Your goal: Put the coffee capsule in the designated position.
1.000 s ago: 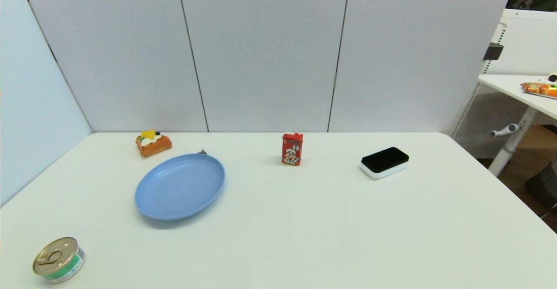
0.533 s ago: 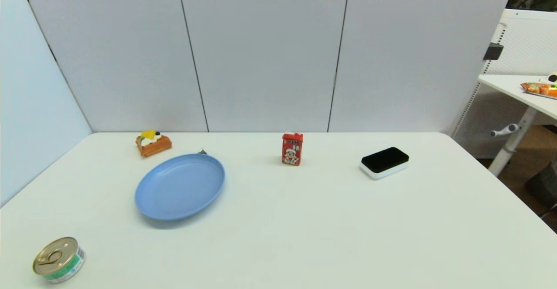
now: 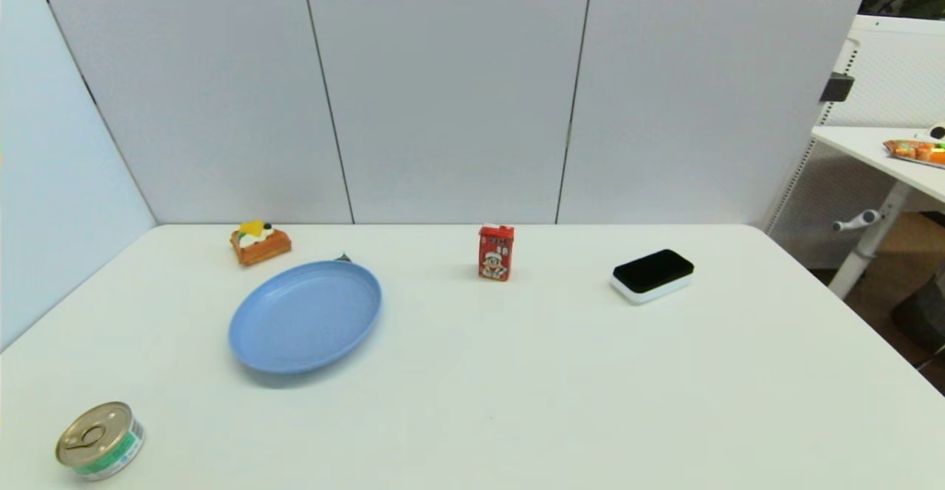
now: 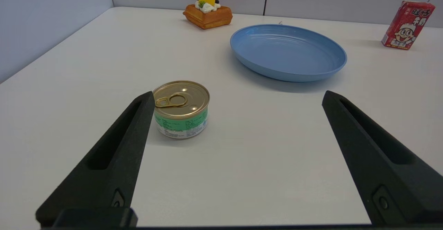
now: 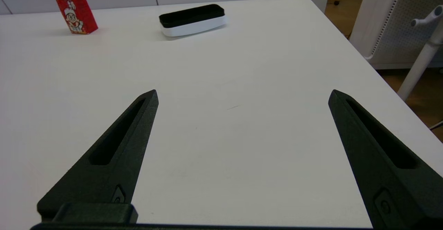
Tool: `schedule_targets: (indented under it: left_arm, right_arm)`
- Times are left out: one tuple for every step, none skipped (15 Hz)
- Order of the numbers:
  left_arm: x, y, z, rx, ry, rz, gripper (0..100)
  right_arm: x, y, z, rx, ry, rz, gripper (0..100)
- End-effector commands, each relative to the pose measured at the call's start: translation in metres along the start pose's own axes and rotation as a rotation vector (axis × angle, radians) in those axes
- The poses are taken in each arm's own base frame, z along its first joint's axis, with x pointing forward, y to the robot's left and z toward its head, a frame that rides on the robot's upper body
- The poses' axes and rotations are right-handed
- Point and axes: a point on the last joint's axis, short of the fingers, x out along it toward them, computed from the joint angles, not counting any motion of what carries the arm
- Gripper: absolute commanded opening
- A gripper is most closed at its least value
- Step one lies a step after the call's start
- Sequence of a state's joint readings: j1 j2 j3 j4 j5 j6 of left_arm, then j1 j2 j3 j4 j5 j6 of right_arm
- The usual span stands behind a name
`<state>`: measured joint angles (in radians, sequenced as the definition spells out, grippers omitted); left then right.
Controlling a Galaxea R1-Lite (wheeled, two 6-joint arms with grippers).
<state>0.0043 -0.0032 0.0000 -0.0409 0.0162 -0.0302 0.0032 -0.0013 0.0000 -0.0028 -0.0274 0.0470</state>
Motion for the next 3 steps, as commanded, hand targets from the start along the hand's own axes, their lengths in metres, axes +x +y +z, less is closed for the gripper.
schedule_targets:
  left_arm:
    - [0.0013, 0.0001, -0.0051, 0.0, 0.019, 0.002, 100]
    - [0.0013, 0.0001, -0.0051, 0.0, 0.019, 0.002, 100]
    - [0.0013, 0.0001, -0.0051, 0.0, 0.019, 0.002, 100]
  right_arm:
    - [0.0001, 0.0, 0.0001, 0.001, 0.001, 0.0, 100]
    - [0.0001, 0.0, 0.0001, 0.001, 0.001, 0.0, 100]
    - [0.0001, 0.0, 0.0001, 0.001, 0.001, 0.0, 100]
